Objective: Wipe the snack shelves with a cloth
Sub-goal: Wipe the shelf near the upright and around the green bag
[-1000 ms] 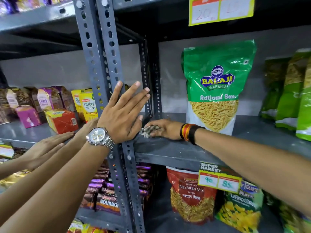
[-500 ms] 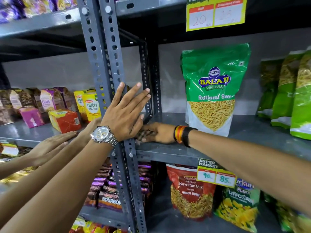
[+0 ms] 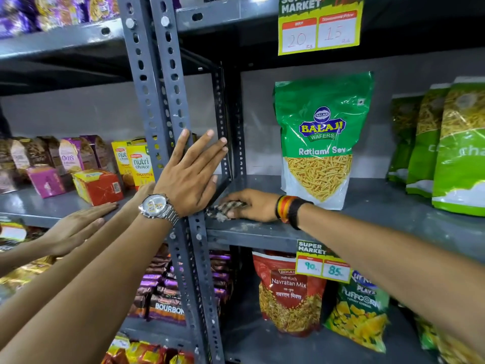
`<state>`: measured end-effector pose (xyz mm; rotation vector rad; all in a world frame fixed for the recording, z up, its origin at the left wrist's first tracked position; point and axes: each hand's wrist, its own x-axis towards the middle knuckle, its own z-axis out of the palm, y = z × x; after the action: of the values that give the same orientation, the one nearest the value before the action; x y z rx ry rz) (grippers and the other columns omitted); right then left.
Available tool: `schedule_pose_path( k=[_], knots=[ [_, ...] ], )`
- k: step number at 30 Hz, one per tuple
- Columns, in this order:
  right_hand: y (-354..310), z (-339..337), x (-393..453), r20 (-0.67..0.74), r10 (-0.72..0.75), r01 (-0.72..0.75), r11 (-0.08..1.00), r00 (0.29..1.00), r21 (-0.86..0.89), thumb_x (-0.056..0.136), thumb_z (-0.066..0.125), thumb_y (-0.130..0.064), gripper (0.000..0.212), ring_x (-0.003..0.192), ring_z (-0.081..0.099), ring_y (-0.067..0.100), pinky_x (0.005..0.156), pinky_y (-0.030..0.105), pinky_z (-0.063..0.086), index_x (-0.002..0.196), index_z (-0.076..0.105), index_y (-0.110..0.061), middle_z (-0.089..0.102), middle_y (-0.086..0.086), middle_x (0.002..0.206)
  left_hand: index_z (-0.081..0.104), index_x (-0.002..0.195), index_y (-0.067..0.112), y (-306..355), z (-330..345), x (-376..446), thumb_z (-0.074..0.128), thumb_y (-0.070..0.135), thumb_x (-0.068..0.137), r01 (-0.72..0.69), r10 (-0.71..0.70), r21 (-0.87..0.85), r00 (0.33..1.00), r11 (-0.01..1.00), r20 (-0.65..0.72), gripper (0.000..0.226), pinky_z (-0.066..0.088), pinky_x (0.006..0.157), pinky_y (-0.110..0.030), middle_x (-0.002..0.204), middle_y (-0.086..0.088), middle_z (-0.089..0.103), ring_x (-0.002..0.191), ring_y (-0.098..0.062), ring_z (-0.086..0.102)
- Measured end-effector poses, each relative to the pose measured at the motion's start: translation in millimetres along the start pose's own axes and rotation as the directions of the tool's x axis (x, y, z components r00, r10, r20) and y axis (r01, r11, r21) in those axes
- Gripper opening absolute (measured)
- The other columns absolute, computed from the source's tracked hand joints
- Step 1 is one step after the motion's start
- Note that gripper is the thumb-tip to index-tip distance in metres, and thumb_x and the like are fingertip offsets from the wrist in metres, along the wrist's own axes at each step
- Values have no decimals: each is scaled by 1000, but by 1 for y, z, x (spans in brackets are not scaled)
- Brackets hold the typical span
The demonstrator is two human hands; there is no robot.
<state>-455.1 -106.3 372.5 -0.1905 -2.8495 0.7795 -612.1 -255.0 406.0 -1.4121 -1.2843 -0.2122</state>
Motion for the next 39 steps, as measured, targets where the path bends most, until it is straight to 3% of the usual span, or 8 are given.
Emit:
schedule_pose_path(
  k=[5, 9, 12, 20, 23, 27, 33, 39],
  knots=[
    [-7, -16, -68, 73, -27, 25, 999, 997, 26, 92, 62, -23, 38, 102, 62, 3, 94, 14, 45, 130, 58, -24, 68, -5, 120, 37, 158, 4, 19, 3, -15, 35, 30, 104, 39, -39, -2, 998, 999, 59, 60, -2, 126, -64, 170, -8, 27, 160, -29, 9],
    [-3, -33, -61, -100, -5, 4, 1000, 995, -9, 93, 60, -27, 38, 106, 58, 4, 97, 18, 42, 131, 57, -23, 65, -7, 121, 40, 157, 5, 28, 10, -21, 37, 30, 103, 71, -71, 2, 997, 997, 33, 59, -2, 127, -63, 168, -7, 31, 160, -29, 12],
    [4, -19, -37, -113, 56, -67, 993, 992, -93, 92, 61, -28, 36, 106, 59, 13, 96, 27, 44, 127, 58, -20, 66, 1, 121, 40, 156, 5, 27, 12, -22, 36, 29, 102, 61, -61, -4, 998, 998, 5, 59, 0, 127, -64, 168, -7, 33, 160, -29, 12],
    [-1, -21, -112, 11, 39, -39, 998, 999, -53, 94, 58, -32, 37, 111, 59, 1, 96, 14, 43, 131, 53, -34, 64, -13, 122, 44, 154, 3, 26, 10, -24, 40, 27, 102, 68, -68, -8, 998, 998, 5, 57, -2, 127, -62, 166, -8, 37, 159, -30, 15],
    [1, -39, -140, -49, 43, -45, 999, 998, -30, 93, 59, -31, 38, 110, 60, 0, 96, 14, 43, 130, 56, -33, 65, -14, 123, 45, 153, 4, 27, 10, -22, 43, 27, 101, 73, -73, -4, 997, 997, 15, 57, -3, 126, -63, 165, -8, 37, 160, -30, 14],
    [-6, -46, -117, -227, 47, -49, 999, 973, -2, 92, 62, -29, 36, 107, 63, 12, 97, 25, 47, 128, 58, -29, 66, -8, 120, 46, 152, 3, 29, 9, -21, 40, 27, 100, 68, -68, -10, 998, 998, 2, 58, -3, 126, -64, 163, -10, 41, 159, -31, 15],
    [-10, -3, -85, -161, 122, -130, 991, 979, -37, 91, 62, -26, 40, 115, 60, 15, 106, 37, 44, 131, 57, -25, 66, 0, 124, 49, 150, 1, 27, 9, -25, 39, 27, 98, 60, -60, -6, 998, 998, 24, 59, -3, 126, -64, 162, -12, 42, 159, -32, 17],
    [-13, -35, -175, -47, 118, -121, 991, 992, -63, 92, 61, -29, 32, 107, 60, 0, 93, 13, 44, 123, 60, -38, 65, -15, 119, 49, 150, 1, 29, 9, -23, 41, 27, 99, 81, -81, -13, 996, 997, 41, 58, -6, 126, -62, 162, -11, 43, 159, -31, 14]
  ],
)
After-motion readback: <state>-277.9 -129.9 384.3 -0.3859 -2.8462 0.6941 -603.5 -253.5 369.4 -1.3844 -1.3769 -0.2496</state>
